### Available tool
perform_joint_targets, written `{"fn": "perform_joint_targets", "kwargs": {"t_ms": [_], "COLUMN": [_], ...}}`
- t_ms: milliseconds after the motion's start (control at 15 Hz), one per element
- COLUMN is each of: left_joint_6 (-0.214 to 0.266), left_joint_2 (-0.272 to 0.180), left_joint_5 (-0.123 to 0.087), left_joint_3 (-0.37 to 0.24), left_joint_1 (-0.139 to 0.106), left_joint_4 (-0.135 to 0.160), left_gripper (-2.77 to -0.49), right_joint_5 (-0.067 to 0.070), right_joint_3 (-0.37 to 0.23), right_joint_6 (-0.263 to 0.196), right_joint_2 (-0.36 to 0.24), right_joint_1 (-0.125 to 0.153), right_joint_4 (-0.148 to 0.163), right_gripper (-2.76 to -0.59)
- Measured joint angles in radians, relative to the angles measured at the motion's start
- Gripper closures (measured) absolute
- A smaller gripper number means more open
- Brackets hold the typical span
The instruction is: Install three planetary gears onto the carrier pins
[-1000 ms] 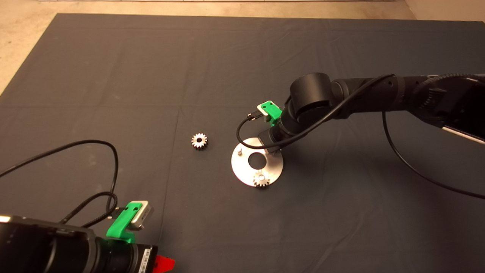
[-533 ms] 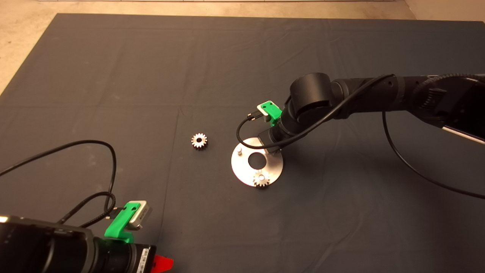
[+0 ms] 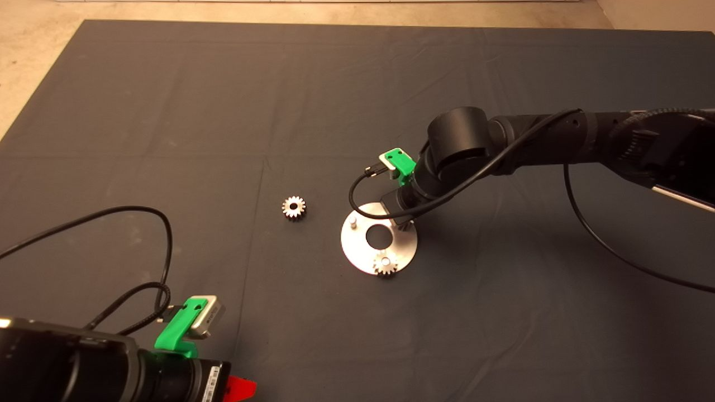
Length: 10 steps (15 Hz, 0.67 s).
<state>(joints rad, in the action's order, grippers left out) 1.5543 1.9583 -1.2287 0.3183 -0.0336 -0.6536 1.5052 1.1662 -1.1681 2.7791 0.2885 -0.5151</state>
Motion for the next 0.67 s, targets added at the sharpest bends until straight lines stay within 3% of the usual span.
{"fn": "perform_joint_targets", "kwargs": {"t_ms": [400, 467, 667], "left_joint_6": [-0.006, -0.017, -0.025], "left_joint_2": [-0.01, -0.009, -0.011], "left_joint_5": [0.006, 0.007, 0.016], "left_joint_3": [0.0, 0.0, 0.0], "left_joint_1": [0.0, 0.0, 0.0], "left_joint_4": [0.0, 0.0, 0.0], "left_gripper": [-1.63, -1.63, -1.63], "right_joint_5": [0.003, 0.006, 0.007], "right_joint_3": [0.0, -0.001, -0.008], "right_joint_6": [-0.003, -0.006, -0.008], "right_joint_2": [0.0, 0.0, -0.001], "right_joint_1": [0.003, 0.004, 0.006], "right_joint_4": [0.0, 0.0, 0.0], "right_gripper": [-1.3, -1.44, -1.58]}}
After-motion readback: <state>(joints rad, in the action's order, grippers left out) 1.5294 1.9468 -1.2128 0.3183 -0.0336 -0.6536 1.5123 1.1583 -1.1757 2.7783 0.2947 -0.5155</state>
